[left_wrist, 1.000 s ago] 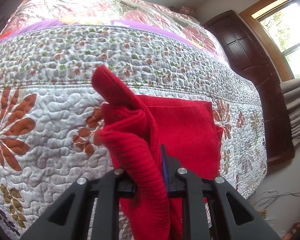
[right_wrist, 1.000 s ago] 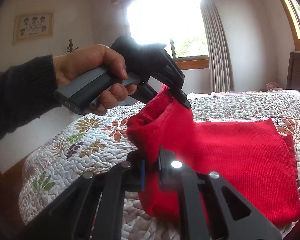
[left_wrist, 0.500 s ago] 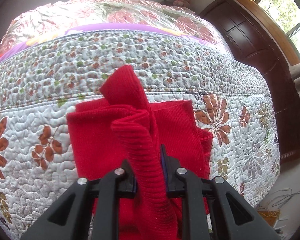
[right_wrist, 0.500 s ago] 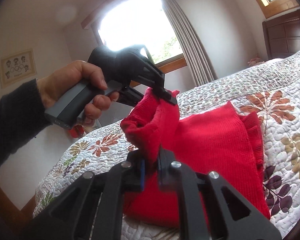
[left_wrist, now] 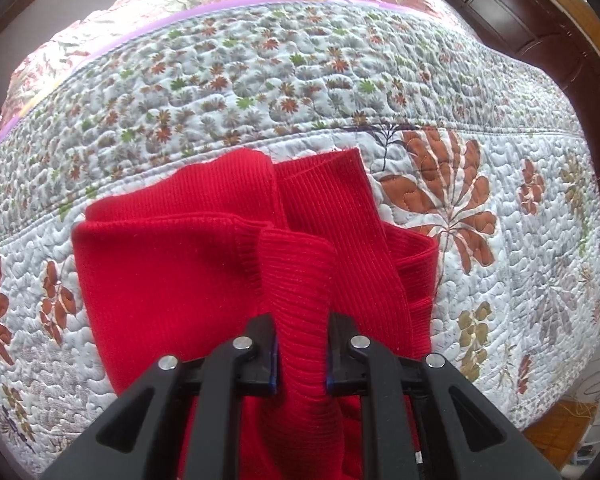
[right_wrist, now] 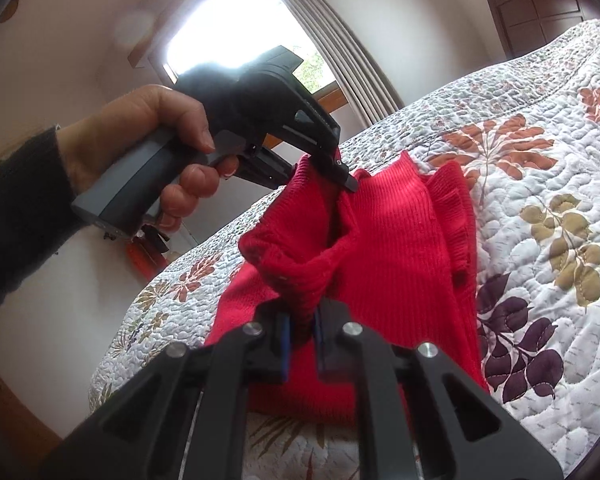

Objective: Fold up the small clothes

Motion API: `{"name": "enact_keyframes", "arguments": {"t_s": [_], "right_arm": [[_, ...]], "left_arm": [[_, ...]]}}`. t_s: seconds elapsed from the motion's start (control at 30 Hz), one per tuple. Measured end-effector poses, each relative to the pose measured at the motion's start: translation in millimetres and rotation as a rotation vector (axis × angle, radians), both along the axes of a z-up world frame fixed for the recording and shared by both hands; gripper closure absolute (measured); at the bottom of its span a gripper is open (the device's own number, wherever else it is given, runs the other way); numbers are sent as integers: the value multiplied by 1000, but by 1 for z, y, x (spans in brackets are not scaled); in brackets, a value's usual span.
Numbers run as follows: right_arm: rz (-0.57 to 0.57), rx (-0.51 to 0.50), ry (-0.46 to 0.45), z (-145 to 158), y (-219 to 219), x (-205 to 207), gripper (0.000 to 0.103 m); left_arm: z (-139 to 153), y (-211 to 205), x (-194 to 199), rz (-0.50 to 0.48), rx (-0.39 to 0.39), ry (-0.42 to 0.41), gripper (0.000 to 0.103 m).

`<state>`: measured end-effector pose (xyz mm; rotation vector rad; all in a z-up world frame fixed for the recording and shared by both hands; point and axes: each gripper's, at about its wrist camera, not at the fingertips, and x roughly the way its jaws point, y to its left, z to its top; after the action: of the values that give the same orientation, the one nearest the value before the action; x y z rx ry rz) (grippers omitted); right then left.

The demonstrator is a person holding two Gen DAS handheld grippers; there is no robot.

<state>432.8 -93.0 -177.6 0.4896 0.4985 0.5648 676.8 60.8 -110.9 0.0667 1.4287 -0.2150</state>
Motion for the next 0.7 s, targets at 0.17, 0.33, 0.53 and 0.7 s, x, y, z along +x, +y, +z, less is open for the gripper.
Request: {"name": "enact_keyframes", "arguments": {"t_s": [0.17,0.33,0.53,0.7], "right_arm": [[19,13,20,-7,0,2,95],[41,36,44,-15,-3,5,92],[59,62,63,-21,-5,7,92],[71,78,61,-22,-7,7,92]], "left_arm": [[-15,-32,11,-28,200,53,87],[-37,-59,18,-40,408,150,53],[-45,-75,20,-42,564,186,59],[-43,-89,23,-100,682,131,90]]}}
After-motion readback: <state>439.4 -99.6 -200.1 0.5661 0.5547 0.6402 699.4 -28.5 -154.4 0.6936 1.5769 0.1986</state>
